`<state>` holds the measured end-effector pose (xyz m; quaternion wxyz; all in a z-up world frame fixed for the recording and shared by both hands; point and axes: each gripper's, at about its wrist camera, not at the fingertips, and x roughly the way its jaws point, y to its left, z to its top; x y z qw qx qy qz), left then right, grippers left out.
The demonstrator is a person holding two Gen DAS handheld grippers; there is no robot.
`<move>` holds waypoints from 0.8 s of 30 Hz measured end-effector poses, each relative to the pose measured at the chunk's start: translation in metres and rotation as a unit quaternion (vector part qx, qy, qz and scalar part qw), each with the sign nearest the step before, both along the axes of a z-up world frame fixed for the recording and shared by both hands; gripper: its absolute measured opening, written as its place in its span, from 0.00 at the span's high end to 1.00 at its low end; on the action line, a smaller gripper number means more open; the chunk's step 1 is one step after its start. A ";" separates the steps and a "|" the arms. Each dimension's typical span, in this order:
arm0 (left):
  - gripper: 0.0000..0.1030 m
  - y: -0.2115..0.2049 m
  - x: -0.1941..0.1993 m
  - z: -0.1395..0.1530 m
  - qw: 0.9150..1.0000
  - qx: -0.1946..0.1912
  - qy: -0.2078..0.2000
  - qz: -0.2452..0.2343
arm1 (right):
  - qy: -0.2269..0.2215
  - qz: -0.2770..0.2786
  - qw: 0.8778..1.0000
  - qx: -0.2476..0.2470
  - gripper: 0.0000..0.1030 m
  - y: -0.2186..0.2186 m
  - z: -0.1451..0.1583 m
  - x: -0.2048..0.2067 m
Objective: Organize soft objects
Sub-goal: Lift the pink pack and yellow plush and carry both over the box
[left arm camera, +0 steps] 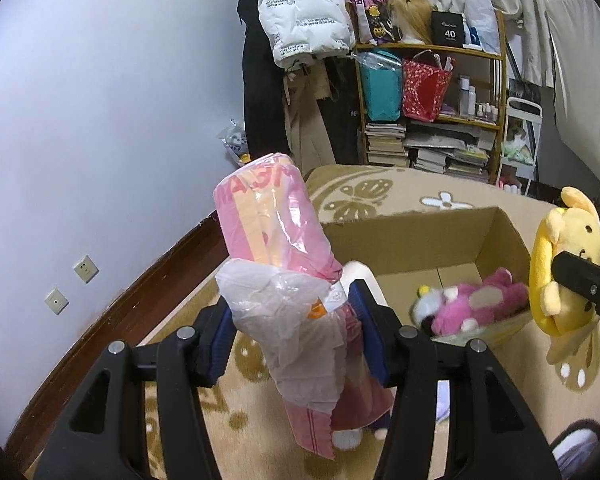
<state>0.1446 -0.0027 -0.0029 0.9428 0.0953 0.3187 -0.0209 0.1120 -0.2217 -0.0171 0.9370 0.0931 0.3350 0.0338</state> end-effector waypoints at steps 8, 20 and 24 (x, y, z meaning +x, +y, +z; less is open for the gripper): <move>0.49 0.003 0.025 -0.005 1.000 0.001 0.001 0.001 | -0.004 0.005 1.000 -0.003 0.45 -0.002 -0.005 0.027; 0.48 -0.001 0.057 -0.009 0.999 -0.034 -0.004 -0.014 | -0.012 0.010 1.000 -0.004 0.45 -0.002 -0.011 0.056; 0.48 -0.005 0.061 -0.015 0.999 -0.039 0.004 -0.025 | -0.012 0.011 1.000 0.000 0.44 -0.002 -0.015 0.064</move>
